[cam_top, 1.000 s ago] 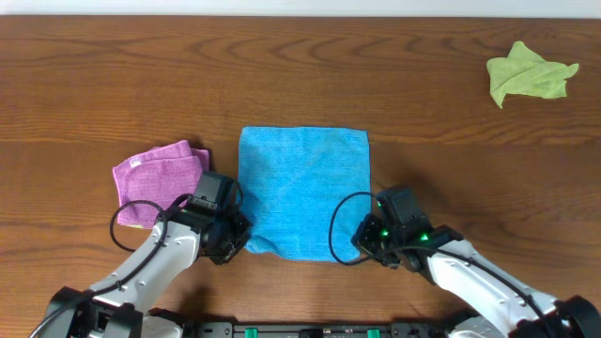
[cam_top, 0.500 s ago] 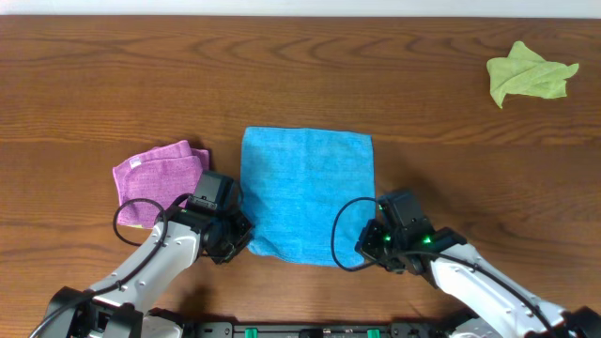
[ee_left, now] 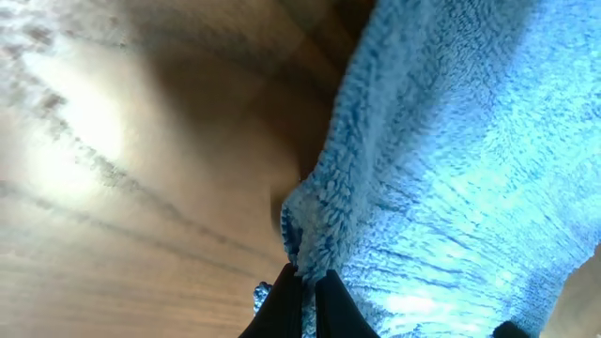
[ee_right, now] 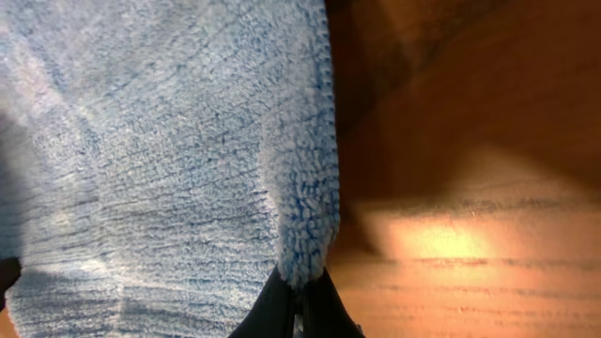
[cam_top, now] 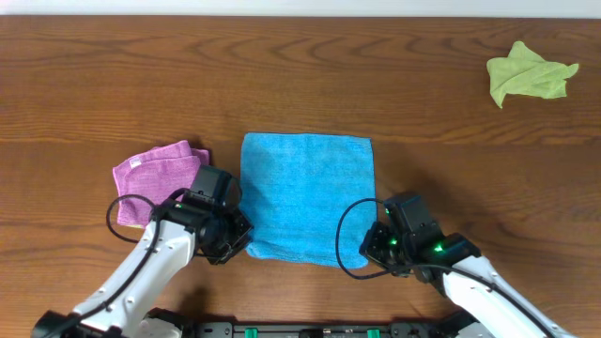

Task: Fold the cloth
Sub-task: 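Grasp the blue towel's bottom left and right corners with both grippers, then lift the bottom edge and fold it up over the top half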

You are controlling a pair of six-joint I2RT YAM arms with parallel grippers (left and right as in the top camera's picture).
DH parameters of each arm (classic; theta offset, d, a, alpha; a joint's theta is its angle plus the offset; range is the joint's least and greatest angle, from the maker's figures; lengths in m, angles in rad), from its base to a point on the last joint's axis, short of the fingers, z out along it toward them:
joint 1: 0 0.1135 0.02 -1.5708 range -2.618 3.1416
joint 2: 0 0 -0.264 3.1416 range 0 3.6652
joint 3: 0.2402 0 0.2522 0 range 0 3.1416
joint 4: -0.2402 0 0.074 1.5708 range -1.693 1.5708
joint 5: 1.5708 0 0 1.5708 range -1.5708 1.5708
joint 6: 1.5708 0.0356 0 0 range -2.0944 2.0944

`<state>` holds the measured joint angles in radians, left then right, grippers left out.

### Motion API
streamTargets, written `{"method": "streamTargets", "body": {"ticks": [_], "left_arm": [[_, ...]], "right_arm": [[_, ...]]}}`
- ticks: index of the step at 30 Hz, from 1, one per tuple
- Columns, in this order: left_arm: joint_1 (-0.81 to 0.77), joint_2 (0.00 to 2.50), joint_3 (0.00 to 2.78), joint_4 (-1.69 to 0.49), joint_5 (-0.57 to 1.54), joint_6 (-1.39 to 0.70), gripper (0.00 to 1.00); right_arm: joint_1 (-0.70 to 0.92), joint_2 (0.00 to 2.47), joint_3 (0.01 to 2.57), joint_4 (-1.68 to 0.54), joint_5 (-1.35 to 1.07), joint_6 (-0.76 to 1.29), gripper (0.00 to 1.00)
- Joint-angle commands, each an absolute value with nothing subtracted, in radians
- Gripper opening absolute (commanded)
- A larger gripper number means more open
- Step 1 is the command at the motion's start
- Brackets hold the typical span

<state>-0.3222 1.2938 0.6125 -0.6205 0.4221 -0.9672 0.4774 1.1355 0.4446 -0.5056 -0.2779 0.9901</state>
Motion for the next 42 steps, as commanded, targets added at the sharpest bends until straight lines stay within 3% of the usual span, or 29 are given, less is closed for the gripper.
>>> {"method": "streamTargets", "body": {"ticks": [1, 24, 42], "left_arm": [[-0.324, 1.276, 0.641, -0.643, 0.409, -0.954, 0.06], [-0.324, 1.232, 0.8, -0.697, 0.297, -0.961, 0.06], [-0.32, 1.352, 0.803, -0.454, 0.2, -0.957, 0.06]], "right_arm": [[0.486, 1.123, 0.505, -0.532, -0.25, 0.944, 0.01], [0.485, 1.124, 0.696, -0.588, -0.098, 0.865, 0.01], [0.463, 1.273, 0.7, -0.406, -0.037, 0.823, 0.01]]}}
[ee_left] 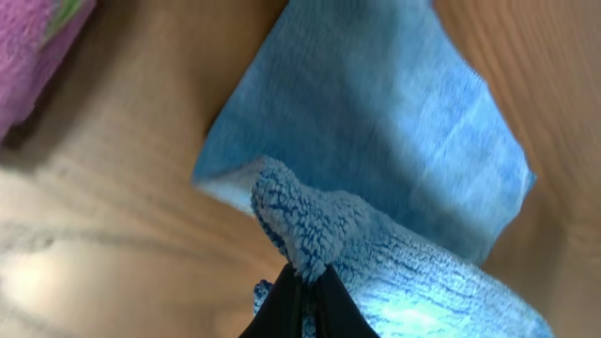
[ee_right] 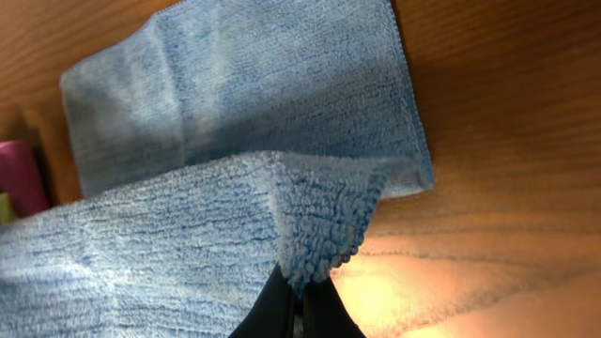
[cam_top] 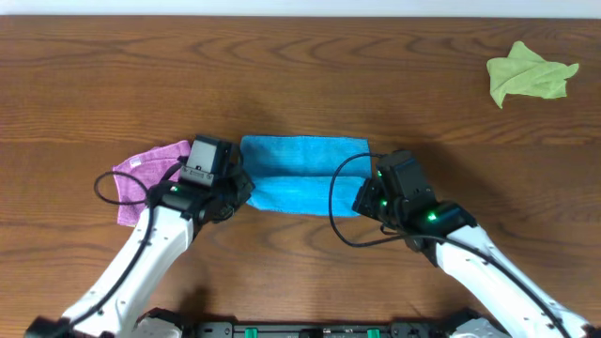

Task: Fold the cloth
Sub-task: 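Lift the bottom edge and fold it up over the top half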

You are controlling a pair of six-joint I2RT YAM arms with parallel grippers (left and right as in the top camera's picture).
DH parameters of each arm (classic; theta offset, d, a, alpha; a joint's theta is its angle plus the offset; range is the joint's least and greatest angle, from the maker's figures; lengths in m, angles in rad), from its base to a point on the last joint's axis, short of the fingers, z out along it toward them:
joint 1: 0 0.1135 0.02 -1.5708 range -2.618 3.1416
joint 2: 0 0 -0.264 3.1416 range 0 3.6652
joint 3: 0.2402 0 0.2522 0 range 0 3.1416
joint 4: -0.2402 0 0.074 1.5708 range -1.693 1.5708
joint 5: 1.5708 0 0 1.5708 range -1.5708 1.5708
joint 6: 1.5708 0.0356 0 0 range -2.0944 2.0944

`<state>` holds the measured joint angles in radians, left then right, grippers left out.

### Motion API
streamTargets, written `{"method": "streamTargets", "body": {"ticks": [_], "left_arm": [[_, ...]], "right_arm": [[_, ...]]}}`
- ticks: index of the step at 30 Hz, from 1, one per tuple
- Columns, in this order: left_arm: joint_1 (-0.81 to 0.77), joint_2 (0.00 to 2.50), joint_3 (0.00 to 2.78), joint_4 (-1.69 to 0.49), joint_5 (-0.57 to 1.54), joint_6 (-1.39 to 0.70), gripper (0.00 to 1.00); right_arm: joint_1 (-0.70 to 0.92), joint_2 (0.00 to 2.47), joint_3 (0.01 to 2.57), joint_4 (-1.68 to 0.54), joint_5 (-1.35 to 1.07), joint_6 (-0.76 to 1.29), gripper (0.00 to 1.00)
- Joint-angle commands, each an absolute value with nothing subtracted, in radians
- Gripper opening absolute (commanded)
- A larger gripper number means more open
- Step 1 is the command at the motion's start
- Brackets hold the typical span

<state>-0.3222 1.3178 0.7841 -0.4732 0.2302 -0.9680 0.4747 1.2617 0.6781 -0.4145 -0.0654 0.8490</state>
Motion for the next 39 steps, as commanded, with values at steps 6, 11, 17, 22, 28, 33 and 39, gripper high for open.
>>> {"method": "streamTargets", "body": {"ticks": [6, 11, 17, 22, 28, 33, 39], "left_arm": [[-0.32, 1.406, 0.804, -0.379, 0.194, -0.957, 0.06], [-0.319, 1.429, 0.821, -0.348, 0.146, -0.957, 0.06], [-0.319, 1.479, 0.889, -0.334, 0.092, -0.957, 0.06], [-0.319, 1.559, 0.949, -0.334, 0.088, -0.957, 0.06], [-0.319, 1.626, 0.963, -0.299, 0.084, -0.956, 0.06], [-0.319, 1.667, 0.963, -0.274, 0.067, -0.953, 0.06], [-0.319, 1.696, 0.964, -0.251, 0.044, -0.953, 0.06]], "right_arm": [[0.418, 1.277, 0.701, -0.377, -0.009, 0.781, 0.01], [0.383, 1.301, 0.701, -0.318, 0.033, 0.76, 0.01], [0.367, 1.372, 0.702, -0.234, 0.03, 0.757, 0.01], [0.365, 1.402, 0.705, -0.179, 0.047, 0.735, 0.01], [0.336, 1.457, 0.706, -0.111, 0.068, 0.735, 0.01], [0.315, 1.512, 0.708, -0.062, 0.068, 0.735, 0.01], [0.309, 1.575, 0.715, -0.003, 0.072, 0.724, 0.01]]}}
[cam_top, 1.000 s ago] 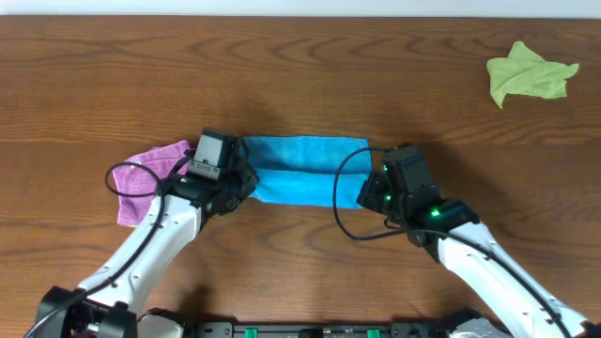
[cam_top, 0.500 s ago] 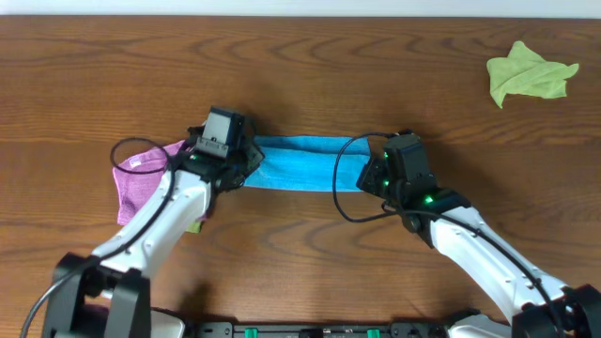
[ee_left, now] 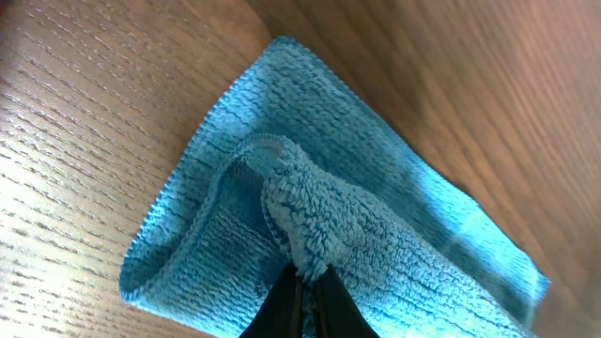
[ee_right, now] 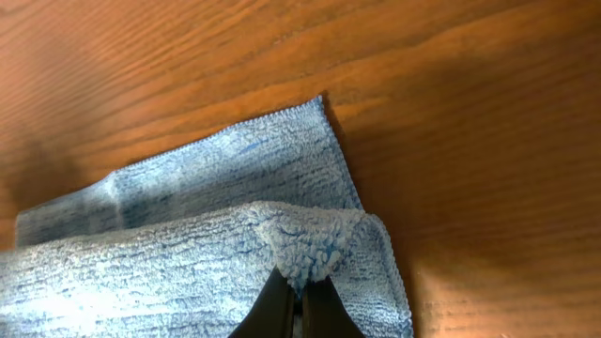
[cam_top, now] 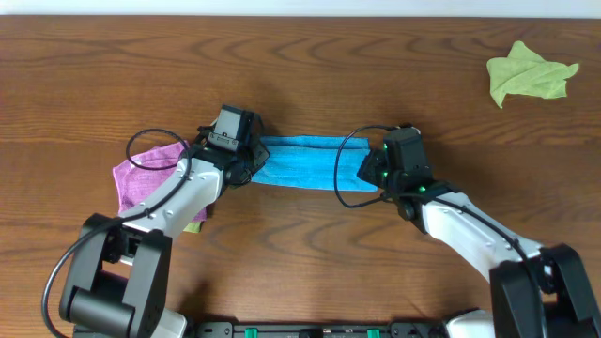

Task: Fold the cloth

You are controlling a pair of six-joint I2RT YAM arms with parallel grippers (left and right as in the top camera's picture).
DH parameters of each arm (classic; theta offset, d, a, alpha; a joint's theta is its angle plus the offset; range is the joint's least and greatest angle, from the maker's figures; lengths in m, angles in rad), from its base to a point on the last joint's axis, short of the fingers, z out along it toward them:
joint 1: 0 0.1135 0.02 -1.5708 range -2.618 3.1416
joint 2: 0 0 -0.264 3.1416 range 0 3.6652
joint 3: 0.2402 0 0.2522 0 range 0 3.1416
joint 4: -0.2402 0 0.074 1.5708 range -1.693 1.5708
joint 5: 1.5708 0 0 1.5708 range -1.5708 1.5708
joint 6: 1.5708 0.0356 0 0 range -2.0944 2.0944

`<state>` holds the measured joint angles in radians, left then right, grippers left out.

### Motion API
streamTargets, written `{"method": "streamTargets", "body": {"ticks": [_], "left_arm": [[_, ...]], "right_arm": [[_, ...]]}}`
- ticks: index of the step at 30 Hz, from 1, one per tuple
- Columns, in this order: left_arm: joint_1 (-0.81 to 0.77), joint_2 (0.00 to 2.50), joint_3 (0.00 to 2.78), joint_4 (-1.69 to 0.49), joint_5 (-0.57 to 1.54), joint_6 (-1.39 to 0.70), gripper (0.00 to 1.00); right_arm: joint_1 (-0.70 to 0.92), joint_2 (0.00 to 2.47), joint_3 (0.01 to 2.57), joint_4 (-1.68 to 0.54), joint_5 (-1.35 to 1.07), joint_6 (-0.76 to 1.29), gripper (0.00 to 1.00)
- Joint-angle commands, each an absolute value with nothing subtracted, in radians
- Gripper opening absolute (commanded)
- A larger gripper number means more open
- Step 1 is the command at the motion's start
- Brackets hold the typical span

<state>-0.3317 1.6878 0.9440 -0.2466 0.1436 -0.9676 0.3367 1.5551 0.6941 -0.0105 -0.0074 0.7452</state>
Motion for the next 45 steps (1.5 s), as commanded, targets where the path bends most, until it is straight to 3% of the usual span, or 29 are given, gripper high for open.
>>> {"method": "streamTargets", "body": {"ticks": [1, 22, 24, 26, 27, 30, 33, 34, 45], "left_arm": [[-0.319, 1.696, 0.963, -0.252, 0.036, -0.953, 0.06], [-0.319, 1.696, 0.964, -0.229, -0.071, -0.953, 0.07], [-0.319, 1.696, 0.964, -0.219, -0.072, -0.953, 0.17], [-0.319, 1.696, 0.964, -0.208, -0.071, -0.945, 0.37], [-0.319, 1.696, 0.964, -0.208, -0.071, -0.945, 0.44], [-0.319, 1.696, 0.964, -0.21, -0.07, -0.937, 0.67], [-0.319, 1.691, 0.964, -0.212, -0.062, -0.921, 0.75], [-0.319, 1.686, 0.964, -0.213, -0.059, -0.918, 0.75], [-0.319, 1.54, 1.013, -0.313, -0.034, -0.839, 0.79]], "right_arm": [[0.308, 1.59, 0.72, 0.006, 0.072, 0.723, 0.01], [0.306, 1.713, 0.808, 0.026, 0.102, 0.638, 0.01], [0.306, 1.713, 0.808, 0.026, 0.101, 0.633, 0.01], [0.306, 1.713, 0.808, 0.027, 0.101, 0.63, 0.02], [0.306, 1.713, 0.808, 0.026, 0.101, 0.63, 0.06], [0.306, 1.713, 0.809, 0.027, 0.101, 0.63, 0.43], [0.306, 1.708, 0.813, 0.027, 0.088, 0.63, 0.94], [0.306, 1.705, 0.815, 0.027, 0.081, 0.63, 0.99], [0.308, 1.505, 0.845, -0.076, 0.048, 0.632, 0.99]]}}
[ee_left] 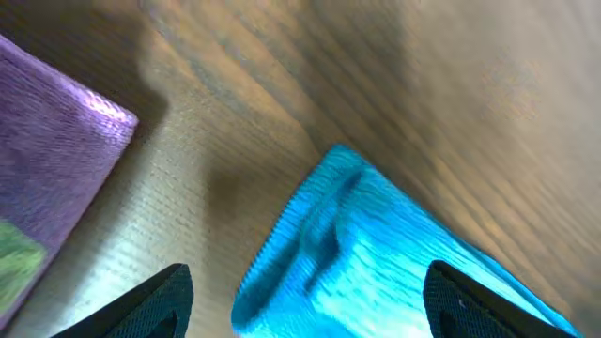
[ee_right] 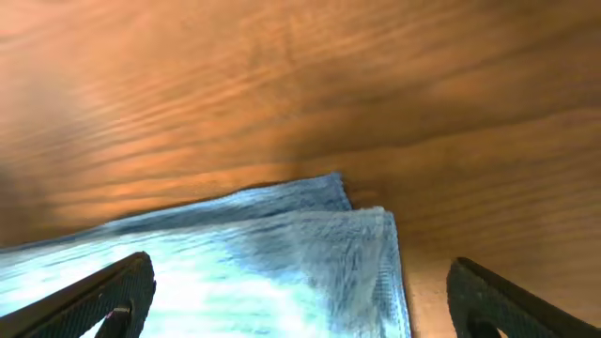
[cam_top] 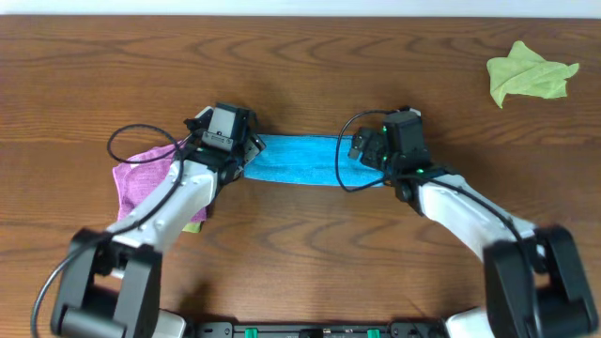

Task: Fold the cloth

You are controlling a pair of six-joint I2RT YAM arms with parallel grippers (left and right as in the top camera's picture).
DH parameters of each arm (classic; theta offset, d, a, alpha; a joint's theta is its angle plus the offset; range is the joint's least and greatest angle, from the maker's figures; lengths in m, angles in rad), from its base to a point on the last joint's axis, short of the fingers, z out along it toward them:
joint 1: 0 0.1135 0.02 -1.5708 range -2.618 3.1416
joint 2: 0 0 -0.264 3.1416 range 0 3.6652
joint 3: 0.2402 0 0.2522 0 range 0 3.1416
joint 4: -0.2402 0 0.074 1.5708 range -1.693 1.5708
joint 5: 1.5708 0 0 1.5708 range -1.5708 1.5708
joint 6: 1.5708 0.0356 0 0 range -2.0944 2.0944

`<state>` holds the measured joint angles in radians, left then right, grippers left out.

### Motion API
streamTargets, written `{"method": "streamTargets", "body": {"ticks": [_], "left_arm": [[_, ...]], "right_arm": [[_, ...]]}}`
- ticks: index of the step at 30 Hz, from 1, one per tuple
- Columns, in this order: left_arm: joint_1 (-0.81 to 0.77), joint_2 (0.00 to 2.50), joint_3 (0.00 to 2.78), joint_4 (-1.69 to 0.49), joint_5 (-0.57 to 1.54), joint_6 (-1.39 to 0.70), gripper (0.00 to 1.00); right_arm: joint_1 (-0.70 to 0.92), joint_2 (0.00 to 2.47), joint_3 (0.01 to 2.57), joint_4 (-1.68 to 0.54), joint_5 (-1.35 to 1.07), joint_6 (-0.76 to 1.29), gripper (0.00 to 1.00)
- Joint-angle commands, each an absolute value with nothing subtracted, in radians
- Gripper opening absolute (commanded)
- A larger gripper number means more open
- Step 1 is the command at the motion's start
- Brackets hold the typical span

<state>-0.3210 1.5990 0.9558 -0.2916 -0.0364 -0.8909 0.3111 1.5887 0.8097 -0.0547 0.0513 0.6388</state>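
The blue cloth (cam_top: 300,161) lies on the wooden table as a narrow strip, folded in half, with its two layers showing at each end. My left gripper (cam_top: 244,155) is open over the strip's left end and holds nothing. In the left wrist view the cloth (ee_left: 376,253) lies between the spread fingers (ee_left: 160,300). My right gripper (cam_top: 369,155) is open over the right end. The right wrist view shows the cloth's stacked edges (ee_right: 357,235) between the wide-apart fingertips (ee_right: 103,300).
A folded pink cloth (cam_top: 150,178) lies just left of the left arm and also shows in the left wrist view (ee_left: 47,178). A crumpled green cloth (cam_top: 531,73) sits at the far right of the table. Cables loop beside both wrists.
Both grippers were shut on the cloth's corners, which were laid on its far edge. Both are now open and the cloth rests folded on the table.
First the blue cloth lay flat with both grippers shut on its near corners. Then the corners were raised and halfway over the cloth. Later they rested on the far edge, halving the cloth. Now both grippers have let go.
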Motion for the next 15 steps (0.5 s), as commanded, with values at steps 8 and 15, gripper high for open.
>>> {"method": "streamTargets", "body": {"ticks": [8, 15], "left_arm": [[-0.322, 1.514, 1.082, -0.389, 0.056, -0.81, 0.06], [-0.332, 1.576, 1.082, -0.327, 0.059, -0.819, 0.06]], "right_arm": [[0.308, 1.253, 0.845, -0.394, 0.044, 0.742, 0.93], [0.308, 1.216, 0.845, -0.56, -0.01, 0.867, 0.58]]}}
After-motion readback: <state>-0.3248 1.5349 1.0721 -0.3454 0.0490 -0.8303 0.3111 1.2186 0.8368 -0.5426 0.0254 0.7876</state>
